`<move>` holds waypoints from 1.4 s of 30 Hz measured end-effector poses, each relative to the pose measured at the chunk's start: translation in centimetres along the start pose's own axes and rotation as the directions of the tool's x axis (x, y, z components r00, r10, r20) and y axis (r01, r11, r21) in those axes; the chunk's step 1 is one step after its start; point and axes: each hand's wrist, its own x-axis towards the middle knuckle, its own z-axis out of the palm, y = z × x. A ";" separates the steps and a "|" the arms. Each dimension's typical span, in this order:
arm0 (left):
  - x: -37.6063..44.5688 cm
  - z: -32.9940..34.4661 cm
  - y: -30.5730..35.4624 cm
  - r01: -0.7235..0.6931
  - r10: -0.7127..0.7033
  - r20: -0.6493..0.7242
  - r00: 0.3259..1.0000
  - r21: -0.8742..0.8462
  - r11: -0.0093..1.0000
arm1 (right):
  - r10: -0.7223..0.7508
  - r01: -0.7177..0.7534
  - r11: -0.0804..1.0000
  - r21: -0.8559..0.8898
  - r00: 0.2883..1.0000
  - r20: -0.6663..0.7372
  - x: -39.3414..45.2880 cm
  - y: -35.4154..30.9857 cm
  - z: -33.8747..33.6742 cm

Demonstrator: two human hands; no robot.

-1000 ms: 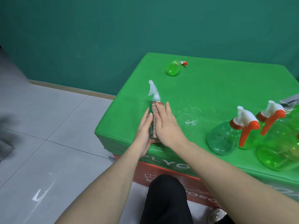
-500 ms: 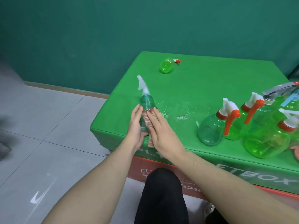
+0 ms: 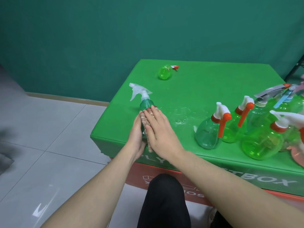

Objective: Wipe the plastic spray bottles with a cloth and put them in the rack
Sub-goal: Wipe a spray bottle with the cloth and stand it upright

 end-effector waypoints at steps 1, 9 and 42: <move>-0.3 0.1 0.0 -0.002 0.002 0.010 1.000 0.008 1.000 | 0.039 -0.040 0.999 0.020 0.999 0.003 0.3 0.0 -0.1; -1.1 1.4 0.1 -0.015 0.012 0.047 0.999 0.062 0.998 | 0.230 -0.229 0.971 0.067 0.973 0.000 2.0 0.4 -0.6; -2.1 3.3 0.0 -0.017 0.006 -0.072 0.997 -0.153 0.988 | 0.079 -0.073 0.994 0.087 0.994 -0.069 -3.0 0.6 -1.4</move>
